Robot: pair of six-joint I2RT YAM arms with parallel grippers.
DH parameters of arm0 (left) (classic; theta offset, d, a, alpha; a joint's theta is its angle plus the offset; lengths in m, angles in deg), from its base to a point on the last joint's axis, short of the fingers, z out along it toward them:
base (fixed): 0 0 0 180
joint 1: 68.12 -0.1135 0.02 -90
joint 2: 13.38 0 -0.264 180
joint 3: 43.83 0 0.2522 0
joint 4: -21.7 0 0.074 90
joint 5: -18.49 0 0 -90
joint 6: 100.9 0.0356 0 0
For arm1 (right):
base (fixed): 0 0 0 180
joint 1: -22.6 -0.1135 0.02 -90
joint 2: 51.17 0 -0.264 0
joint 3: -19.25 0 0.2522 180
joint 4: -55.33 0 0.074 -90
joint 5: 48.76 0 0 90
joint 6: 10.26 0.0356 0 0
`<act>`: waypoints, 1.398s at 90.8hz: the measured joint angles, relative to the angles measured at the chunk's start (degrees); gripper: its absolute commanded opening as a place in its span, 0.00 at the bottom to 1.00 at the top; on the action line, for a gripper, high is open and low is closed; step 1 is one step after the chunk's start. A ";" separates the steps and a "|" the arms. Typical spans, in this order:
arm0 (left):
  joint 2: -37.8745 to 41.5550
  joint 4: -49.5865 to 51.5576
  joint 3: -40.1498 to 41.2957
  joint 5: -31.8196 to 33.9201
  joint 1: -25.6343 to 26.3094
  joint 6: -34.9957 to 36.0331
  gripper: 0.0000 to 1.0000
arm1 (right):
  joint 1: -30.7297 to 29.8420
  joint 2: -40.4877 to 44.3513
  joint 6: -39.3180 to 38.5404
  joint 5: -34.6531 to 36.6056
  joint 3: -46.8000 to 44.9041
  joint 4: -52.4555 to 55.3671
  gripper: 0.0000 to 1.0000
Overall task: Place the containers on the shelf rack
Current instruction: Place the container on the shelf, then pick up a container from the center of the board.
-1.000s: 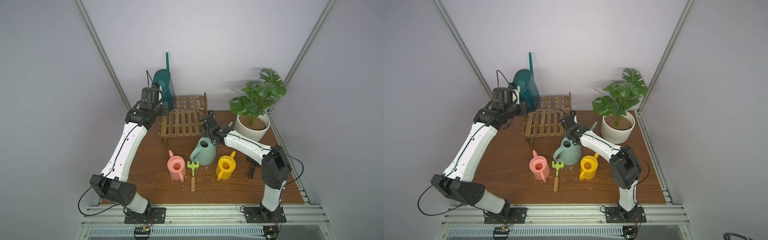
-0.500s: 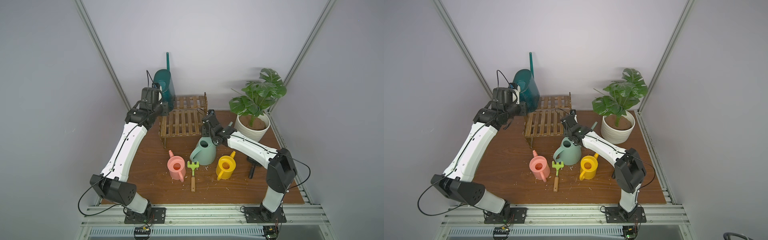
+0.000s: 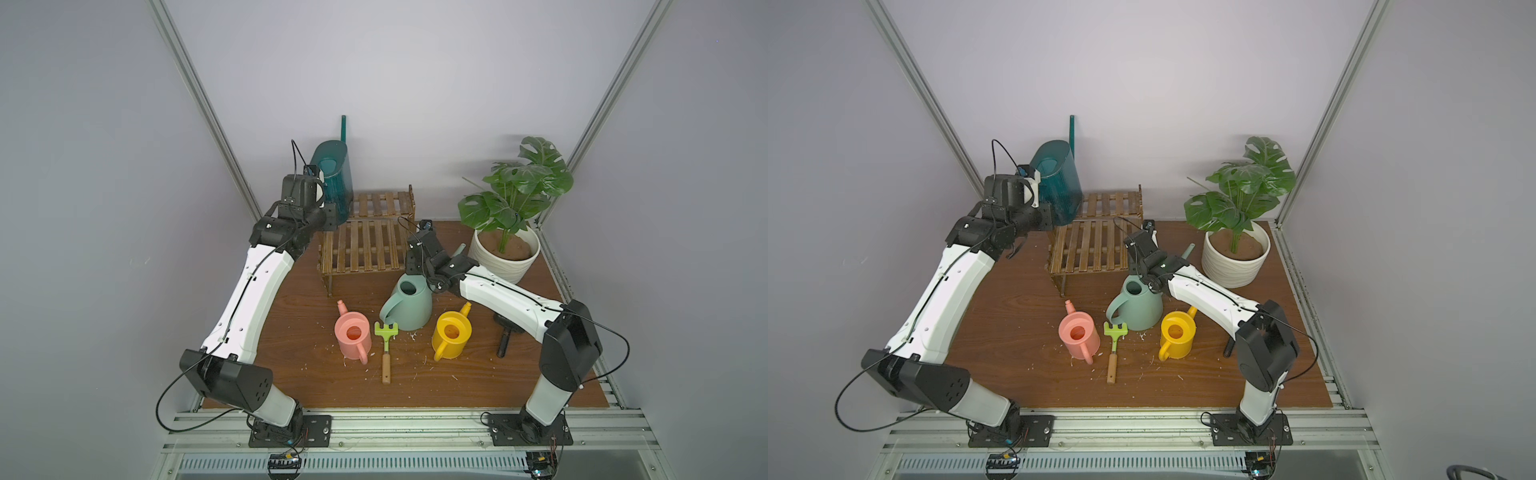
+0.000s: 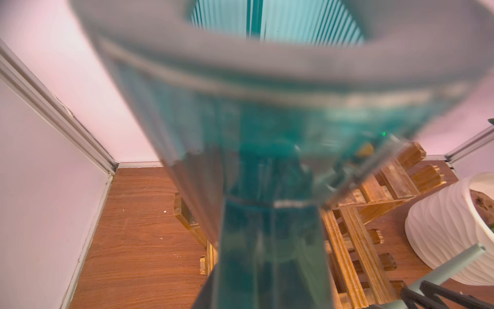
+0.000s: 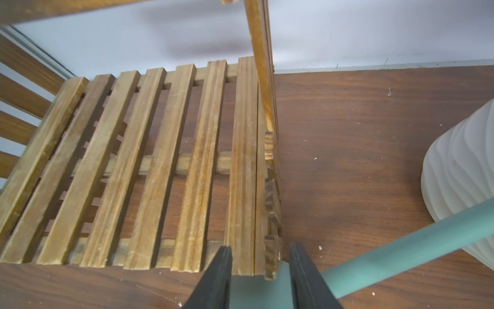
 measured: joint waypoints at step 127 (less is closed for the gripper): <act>19.54 -1.09 24.52 -16.39 -4.61 -0.35 0.96 | -24.76 14.60 16.87 12.33 -8.66 9.92 0.81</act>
